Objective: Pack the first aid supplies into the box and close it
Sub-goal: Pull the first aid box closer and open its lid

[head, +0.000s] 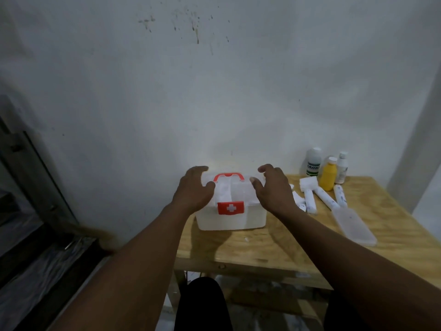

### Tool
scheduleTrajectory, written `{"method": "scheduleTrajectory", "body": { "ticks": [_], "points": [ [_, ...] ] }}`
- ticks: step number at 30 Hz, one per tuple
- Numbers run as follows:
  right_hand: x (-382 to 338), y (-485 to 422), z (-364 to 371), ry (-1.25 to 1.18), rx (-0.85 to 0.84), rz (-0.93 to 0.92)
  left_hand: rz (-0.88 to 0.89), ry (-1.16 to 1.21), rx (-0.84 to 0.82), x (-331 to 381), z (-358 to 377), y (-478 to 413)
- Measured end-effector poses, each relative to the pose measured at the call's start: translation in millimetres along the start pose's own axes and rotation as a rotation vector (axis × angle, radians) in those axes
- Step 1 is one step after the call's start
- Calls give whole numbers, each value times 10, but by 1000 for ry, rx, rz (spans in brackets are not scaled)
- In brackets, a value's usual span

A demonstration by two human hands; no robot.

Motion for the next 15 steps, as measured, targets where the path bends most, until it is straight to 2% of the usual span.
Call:
{"method": "scheduleTrajectory", "body": {
  "ticks": [2,7,11,15],
  "points": [
    [35,-45,-5,-40,-11,1,13,-88,-33,36,70,-31],
    [113,-49,36,-82,-21,-32,-6,-276,51,-24,150,45],
    [136,-19,58,-55,22,-20,4,-220,31,-49,167,4],
    [28,64,-17,106,188,-83,0,-27,2,-111,146,-91]
  ]
}}
Point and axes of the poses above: each hand's wrist, its own y-axis away from the middle knuckle, its own z-axis out of the palm, x = y × z, the point moved 9 cm from there along -y, towards the middle knuckle, and after that the axes turned 15 degrees about -x, right-handed, at the moved point
